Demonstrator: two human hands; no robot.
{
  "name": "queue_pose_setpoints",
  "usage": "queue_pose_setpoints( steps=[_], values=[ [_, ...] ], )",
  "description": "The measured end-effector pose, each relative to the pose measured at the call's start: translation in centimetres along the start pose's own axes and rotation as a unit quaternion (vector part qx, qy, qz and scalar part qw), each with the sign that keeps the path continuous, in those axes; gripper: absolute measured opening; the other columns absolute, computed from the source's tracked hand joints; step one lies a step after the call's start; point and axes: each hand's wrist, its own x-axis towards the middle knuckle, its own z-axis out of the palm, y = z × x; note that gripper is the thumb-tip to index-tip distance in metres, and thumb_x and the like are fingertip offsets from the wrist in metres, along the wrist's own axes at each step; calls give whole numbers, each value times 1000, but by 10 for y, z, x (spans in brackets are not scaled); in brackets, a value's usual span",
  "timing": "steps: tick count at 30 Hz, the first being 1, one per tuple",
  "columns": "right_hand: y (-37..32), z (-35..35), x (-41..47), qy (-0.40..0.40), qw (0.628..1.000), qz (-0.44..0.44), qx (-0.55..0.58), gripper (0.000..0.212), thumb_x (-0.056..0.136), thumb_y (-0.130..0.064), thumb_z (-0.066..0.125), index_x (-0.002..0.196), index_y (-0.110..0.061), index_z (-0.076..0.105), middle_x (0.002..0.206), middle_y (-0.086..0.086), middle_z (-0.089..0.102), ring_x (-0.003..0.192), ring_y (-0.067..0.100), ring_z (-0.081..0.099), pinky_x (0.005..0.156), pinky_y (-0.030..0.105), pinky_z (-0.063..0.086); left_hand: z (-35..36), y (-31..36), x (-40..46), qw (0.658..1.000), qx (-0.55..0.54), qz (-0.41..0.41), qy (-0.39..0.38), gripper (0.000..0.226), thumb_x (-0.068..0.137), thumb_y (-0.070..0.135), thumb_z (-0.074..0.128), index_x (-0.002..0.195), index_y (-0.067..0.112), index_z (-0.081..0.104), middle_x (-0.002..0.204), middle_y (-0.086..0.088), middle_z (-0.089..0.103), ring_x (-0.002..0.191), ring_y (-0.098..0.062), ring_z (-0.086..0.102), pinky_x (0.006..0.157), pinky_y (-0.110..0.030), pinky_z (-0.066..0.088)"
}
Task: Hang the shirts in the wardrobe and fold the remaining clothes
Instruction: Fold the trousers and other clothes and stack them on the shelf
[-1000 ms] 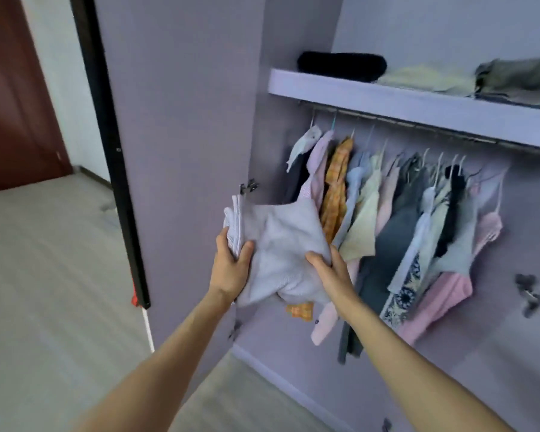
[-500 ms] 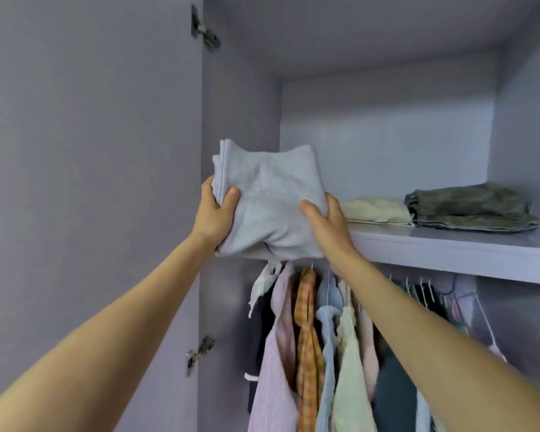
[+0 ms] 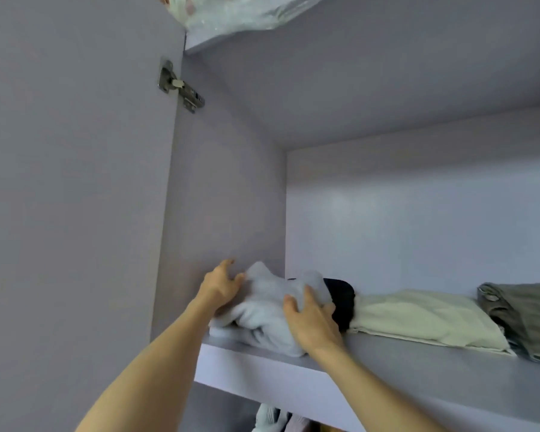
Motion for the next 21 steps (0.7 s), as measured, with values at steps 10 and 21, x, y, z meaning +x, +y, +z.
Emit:
queue_pose_setpoints(
  steps=[10, 21],
  values=[
    [15, -5, 16, -97, 954, -205, -195, 51, 96, -50, 28, 142, -28, 29, 148, 5, 32, 134, 27, 31, 111, 39, 24, 21, -41, -49, 969, 96, 229, 5, 42, 99, 43, 23, 140, 39, 36, 147, 27, 17, 139, 6, -3, 115, -29, 4],
    [14, 7, 29, -148, 963, -126, -187, 59, 95, -52, 22, 147, -25, 18, 154, 9, 20, 139, 26, 21, 114, 39, 19, 24, -33, -23, 980, 150, 37, -123, 42, 100, 37, 23, 136, 26, 43, 151, 3, 32, 138, -27, 27, 111, -38, 26]
  ],
)
